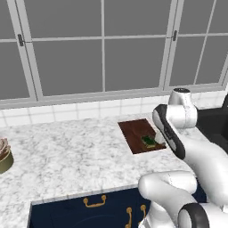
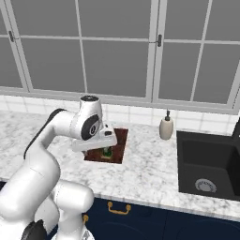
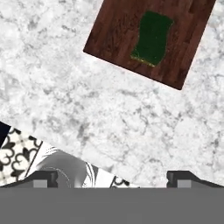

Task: Pick up the sponge from the counter and clean the cutting board by briefly scrubbing or pressing down on the cutting board. Once finished, release the sponge.

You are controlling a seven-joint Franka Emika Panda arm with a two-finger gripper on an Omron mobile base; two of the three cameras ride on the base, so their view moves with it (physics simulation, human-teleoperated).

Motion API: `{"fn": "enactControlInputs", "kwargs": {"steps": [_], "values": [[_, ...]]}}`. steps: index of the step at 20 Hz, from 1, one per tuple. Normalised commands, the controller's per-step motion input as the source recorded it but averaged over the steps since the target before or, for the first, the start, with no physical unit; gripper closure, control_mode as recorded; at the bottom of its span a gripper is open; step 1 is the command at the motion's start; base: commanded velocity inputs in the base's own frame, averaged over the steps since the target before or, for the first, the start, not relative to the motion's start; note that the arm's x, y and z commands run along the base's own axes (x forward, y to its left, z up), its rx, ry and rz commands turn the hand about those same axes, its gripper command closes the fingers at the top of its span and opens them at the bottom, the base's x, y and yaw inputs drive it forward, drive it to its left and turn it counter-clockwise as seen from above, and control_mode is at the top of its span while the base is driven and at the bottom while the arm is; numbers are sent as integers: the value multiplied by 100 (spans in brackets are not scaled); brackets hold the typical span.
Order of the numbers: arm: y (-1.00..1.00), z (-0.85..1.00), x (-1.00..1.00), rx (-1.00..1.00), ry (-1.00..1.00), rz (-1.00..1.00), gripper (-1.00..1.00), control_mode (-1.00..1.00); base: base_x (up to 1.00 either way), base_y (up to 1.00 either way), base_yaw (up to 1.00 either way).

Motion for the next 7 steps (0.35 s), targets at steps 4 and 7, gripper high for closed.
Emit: {"fn": "enactControlInputs", "kwargs": {"steps": [4,7], "values": [[-7,74,-66,27,-29,0,-100,-100,0,0,0],[0,69,-24,20,-33,0,-100,-100,0,0,0]]}}
